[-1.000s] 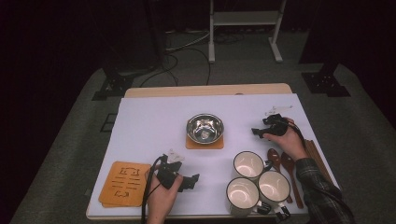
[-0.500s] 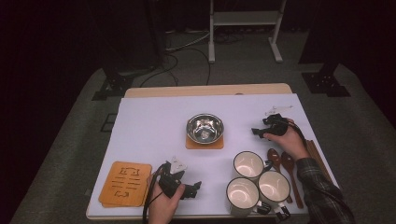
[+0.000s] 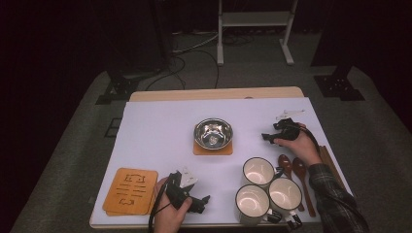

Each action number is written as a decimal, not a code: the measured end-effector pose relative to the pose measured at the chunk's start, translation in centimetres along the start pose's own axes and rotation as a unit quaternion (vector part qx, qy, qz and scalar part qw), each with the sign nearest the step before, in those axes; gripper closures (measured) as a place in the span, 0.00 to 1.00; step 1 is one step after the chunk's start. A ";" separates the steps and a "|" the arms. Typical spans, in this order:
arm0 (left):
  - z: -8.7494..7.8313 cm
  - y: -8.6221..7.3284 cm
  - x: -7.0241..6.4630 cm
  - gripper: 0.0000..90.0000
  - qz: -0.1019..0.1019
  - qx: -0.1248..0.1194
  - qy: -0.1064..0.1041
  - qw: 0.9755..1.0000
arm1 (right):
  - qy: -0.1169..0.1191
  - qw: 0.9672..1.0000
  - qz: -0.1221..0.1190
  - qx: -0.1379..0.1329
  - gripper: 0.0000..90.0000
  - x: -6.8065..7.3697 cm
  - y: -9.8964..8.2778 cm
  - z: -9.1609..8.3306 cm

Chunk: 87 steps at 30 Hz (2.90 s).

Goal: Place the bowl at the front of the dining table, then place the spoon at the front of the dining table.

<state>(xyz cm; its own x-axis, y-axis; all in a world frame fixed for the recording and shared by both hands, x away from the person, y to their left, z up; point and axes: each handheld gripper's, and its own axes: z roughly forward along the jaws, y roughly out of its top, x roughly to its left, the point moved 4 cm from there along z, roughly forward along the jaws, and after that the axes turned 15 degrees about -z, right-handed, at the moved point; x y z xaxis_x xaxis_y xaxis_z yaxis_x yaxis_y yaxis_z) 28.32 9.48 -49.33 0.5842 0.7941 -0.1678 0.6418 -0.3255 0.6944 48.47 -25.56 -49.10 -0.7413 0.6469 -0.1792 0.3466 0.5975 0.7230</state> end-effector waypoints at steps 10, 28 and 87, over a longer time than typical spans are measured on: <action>0.0 0.0 0.2 0.00 0.008 0.001 -0.010 1.000 | -0.001 1.000 -0.001 0.001 0.26 0.0 0.0 0.0; 0.0 0.0 0.2 0.00 0.006 -0.002 -0.010 1.000 | -0.023 0.999 0.022 0.017 0.26 0.1 0.9 -1.2; 0.0 0.0 0.2 0.00 0.006 -0.001 -0.009 1.000 | -0.036 0.998 0.058 0.006 0.26 1.7 -1.1 -7.6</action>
<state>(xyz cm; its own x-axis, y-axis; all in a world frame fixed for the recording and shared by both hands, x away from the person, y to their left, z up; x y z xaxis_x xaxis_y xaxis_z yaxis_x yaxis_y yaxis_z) 28.40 9.62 -49.39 0.6013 0.7804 -0.1717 0.6338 -0.3349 0.6972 42.48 -28.69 -45.10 -0.6525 0.7444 -0.1417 0.4356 0.5215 0.7337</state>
